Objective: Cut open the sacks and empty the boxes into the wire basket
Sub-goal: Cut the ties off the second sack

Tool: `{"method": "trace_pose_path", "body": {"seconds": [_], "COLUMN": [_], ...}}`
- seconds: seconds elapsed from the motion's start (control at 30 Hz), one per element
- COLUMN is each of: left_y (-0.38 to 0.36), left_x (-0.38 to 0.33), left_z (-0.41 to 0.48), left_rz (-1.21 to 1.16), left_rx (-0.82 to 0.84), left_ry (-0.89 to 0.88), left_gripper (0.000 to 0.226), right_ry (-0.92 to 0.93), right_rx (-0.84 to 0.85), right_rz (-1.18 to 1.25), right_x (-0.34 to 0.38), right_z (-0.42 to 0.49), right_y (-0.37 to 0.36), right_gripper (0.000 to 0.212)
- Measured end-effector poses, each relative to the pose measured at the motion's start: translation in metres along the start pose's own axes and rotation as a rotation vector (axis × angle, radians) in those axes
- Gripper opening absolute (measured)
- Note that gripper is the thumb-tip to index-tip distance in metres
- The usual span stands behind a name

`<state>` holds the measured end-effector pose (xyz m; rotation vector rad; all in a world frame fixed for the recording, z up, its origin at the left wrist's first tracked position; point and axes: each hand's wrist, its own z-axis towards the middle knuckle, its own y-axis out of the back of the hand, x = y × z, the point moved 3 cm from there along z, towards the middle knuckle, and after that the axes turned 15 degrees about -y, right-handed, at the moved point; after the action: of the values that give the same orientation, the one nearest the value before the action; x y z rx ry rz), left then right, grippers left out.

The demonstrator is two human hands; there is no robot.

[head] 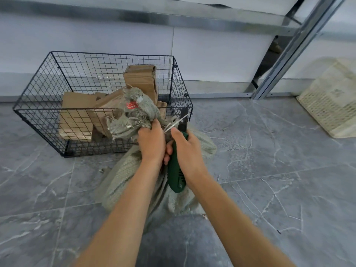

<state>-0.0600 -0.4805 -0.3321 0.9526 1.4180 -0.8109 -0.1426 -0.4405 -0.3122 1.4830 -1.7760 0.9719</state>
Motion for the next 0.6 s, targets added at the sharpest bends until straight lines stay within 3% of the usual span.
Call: {"method": "trace_pose_path", "body": {"seconds": [0.13,0.33,0.6], "left_y": [-0.013,-0.014,-0.015], "left_x": [-0.004,-0.003,0.003], "left_z": [-0.005,0.001,0.006], "left_rz": [-0.055,-0.073,-0.059], "left_rx": [-0.059,-0.149,-0.138], "left_ry": [-0.002,0.010,0.062], "left_gripper": [0.030,0.013,0.021], "right_ry": [-0.039,-0.103,-0.086], "right_rx": [-0.008,0.120,0.013], "right_rz": [-0.100,-0.429,-0.356], "right_x": [0.006,0.018,0.033], "right_z": [0.005,0.001,0.004], "right_y": [0.024,0.060,0.098], "right_gripper": [0.015,0.017,0.011]}}
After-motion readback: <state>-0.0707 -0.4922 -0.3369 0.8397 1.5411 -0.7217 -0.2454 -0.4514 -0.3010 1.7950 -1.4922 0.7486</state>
